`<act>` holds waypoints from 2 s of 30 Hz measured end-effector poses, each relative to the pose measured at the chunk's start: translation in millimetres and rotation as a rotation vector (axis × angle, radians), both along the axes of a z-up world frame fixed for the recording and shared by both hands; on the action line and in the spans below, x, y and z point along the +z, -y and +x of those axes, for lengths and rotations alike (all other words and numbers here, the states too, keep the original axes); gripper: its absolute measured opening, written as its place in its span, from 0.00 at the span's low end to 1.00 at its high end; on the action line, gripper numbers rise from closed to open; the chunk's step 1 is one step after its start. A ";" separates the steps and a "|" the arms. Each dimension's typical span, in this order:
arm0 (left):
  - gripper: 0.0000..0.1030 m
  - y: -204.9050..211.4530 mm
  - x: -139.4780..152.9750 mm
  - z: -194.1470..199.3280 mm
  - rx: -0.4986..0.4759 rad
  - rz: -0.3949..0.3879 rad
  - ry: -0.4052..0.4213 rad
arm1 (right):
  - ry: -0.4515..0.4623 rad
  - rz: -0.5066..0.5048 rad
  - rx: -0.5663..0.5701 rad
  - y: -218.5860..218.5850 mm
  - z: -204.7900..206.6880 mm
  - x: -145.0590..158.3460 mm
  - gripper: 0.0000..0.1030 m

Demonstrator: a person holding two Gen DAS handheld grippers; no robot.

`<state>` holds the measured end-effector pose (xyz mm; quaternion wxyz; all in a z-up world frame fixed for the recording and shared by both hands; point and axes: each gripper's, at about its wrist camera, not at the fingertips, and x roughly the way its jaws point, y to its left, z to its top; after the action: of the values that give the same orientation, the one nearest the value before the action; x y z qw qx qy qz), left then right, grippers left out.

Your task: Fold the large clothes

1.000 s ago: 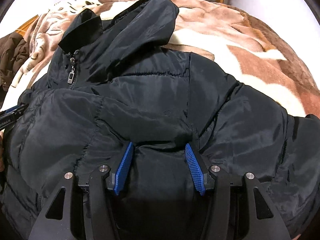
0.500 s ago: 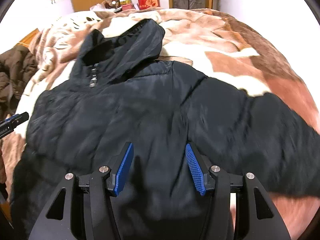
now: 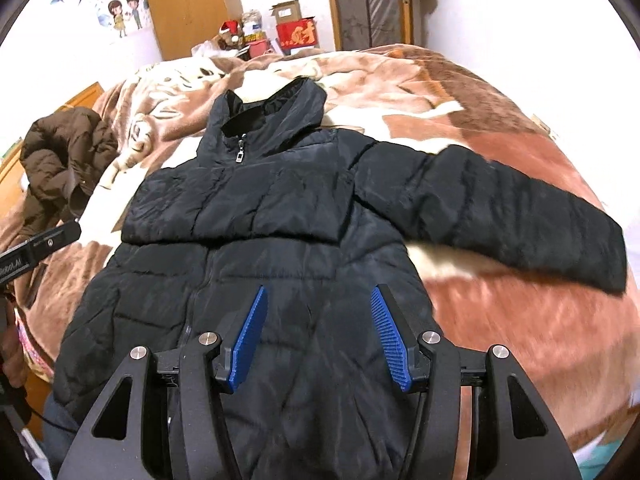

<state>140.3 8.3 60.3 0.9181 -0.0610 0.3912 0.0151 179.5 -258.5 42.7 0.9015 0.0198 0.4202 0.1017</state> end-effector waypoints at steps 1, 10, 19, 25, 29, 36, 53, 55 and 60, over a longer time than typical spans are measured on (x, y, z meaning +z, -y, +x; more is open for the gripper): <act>0.68 4.7 -0.6 -5.3 -0.007 0.001 -0.004 | 0.000 0.005 0.000 3.5 -5.1 1.4 0.53; 0.68 46.4 -10.4 -27.1 -0.077 0.017 -0.048 | -0.003 0.007 -0.022 37.1 -39.5 3.7 0.54; 0.68 67.3 -21.1 -14.2 -0.110 0.035 -0.073 | -0.030 0.011 -0.103 69.8 -29.6 -9.9 0.54; 0.68 72.4 -36.7 10.1 -0.117 0.033 -0.103 | -0.064 0.024 -0.176 97.1 -9.1 -27.5 0.62; 0.68 73.5 -51.4 33.4 -0.118 0.033 -0.131 | -0.094 0.032 -0.246 124.0 9.2 -41.5 0.62; 0.68 72.9 -66.4 77.4 -0.121 0.047 -0.142 | -0.138 0.095 -0.398 185.3 43.1 -65.9 0.62; 0.68 67.5 -102.1 125.3 -0.091 0.036 -0.214 | -0.050 0.367 -0.702 303.0 84.5 -91.4 0.62; 0.68 65.6 -101.9 125.0 -0.088 0.032 -0.215 | -0.054 0.384 -0.716 307.3 89.6 -90.7 0.60; 0.68 56.5 -94.2 118.9 -0.071 0.027 -0.199 | -0.041 0.349 -0.709 307.9 90.8 -69.0 0.20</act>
<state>259.2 -48.2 -33.9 0.8755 -0.0331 0.4820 -0.0061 270.3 -566.4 -26.3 0.8553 0.3185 0.3817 -0.1462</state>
